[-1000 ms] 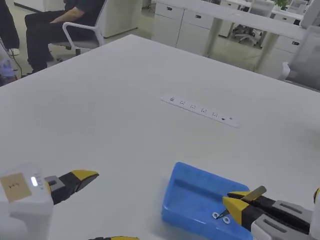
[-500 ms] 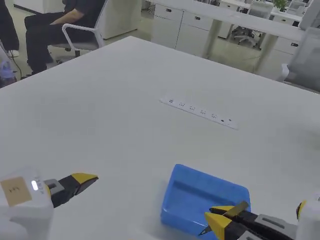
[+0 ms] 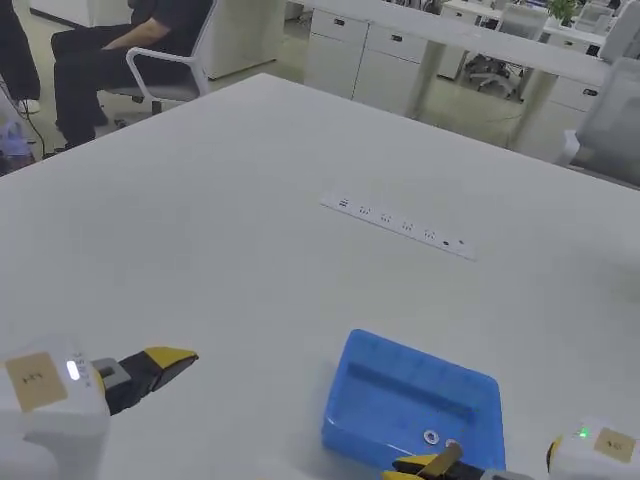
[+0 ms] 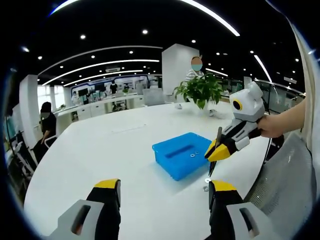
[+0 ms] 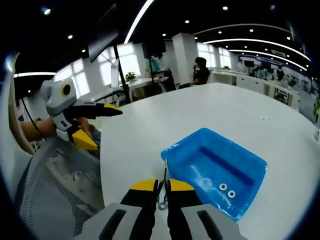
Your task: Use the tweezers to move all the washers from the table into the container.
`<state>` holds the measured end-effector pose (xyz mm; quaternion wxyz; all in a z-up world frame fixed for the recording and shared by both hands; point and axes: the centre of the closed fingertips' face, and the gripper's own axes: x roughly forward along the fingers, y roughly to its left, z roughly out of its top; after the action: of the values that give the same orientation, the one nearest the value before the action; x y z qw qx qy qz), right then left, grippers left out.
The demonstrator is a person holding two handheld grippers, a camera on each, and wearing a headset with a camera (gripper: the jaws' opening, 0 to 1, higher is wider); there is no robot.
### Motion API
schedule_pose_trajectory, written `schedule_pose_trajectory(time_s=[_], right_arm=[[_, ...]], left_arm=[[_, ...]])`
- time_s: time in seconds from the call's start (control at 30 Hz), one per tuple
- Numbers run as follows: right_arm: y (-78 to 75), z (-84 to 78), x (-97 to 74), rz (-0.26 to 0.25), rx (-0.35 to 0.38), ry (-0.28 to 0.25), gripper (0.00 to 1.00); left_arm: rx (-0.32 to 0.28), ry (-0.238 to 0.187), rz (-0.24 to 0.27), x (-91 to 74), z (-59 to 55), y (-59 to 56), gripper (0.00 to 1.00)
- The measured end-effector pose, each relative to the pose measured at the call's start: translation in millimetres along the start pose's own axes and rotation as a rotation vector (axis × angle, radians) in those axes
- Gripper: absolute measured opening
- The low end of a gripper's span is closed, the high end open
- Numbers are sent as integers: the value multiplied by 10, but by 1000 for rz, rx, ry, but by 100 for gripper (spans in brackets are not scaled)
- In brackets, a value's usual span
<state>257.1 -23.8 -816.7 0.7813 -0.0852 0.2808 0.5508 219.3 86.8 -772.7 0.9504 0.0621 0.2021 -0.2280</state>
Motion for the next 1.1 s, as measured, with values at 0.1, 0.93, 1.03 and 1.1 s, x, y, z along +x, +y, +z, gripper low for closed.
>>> schedule_pose_trajectory(time_s=[0.1,0.93,1.03,1.1], right_arm=[[31,-83,51,11,4,21,4],[38,-116,109,12,-28,35,4],[61,-120,116,13,-55,41,4],[78,-125,117,11,-97,48,4]], left_arm=[[-1,-2,1,-1,4,3,72],[5,5,1,1,1,-5,71],[3,3,1,1,1,2,71],[3,3,0,1,2,1,71]])
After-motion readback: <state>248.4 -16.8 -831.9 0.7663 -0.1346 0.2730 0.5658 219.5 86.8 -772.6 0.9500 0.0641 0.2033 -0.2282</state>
